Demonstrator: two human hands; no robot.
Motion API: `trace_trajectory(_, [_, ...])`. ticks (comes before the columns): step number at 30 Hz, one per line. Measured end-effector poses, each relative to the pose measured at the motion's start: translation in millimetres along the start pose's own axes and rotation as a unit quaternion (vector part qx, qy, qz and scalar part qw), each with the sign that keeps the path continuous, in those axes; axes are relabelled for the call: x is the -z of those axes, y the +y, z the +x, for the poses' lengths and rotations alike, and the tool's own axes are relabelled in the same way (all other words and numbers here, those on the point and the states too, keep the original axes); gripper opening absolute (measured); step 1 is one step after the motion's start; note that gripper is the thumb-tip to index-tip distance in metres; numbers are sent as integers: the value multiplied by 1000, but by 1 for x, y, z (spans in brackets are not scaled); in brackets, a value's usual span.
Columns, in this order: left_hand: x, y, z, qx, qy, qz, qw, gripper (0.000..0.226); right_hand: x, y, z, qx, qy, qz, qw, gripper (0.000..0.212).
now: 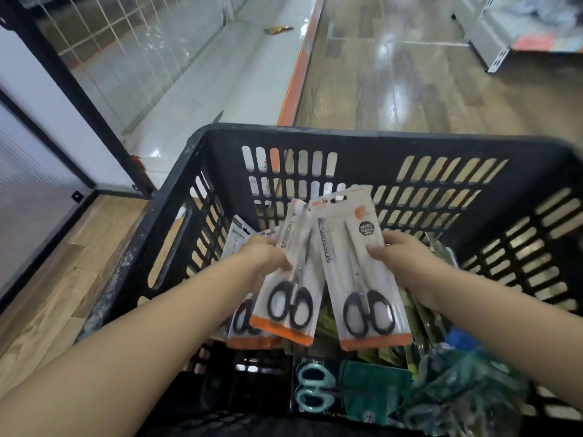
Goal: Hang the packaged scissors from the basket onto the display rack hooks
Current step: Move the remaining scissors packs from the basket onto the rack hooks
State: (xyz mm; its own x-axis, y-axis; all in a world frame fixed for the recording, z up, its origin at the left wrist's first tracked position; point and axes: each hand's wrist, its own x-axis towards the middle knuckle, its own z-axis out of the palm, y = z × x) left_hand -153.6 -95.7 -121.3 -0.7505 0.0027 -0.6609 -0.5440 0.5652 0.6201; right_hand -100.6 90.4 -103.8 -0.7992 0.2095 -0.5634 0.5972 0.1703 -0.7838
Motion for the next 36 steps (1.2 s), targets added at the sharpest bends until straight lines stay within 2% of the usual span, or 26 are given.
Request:
trace_trajectory(4, [9,21,-23,-60,-57,-3,997,22,27,-18,-24,37,17,52,998,18])
trace_trajectory(7, [26,38,-43,-117,-68,-85,987,21,42,-35,-41,84,26,109,990,20])
trace_trajectory(10, [41,44,-62,-173,-58,-213,960,17,47,-48,-53,140,52,143,978,21])
trace_trajectory(13, [45,34,-71,-201,-34,-280,938,17,42,-44,-60,156,48,148,975,20])
trace_trajectory(20, [32,14,-67,-171,-68,-291,939,19,32,-16,-55,101,14,111,989,20])
trace_trajectory(28, [10,0,-50,-112,-24,-230,966,14,25,5,-31,28,5,108,994,18])
trace_trajectory(33, [1,3,-61,-26,4,-224,974,20,22,18,-30,-89,39,117,988,16])
trace_trajectory(36, [14,32,-86,-8,-11,-243,970,11,26,-11,-44,-137,37,106,984,21])
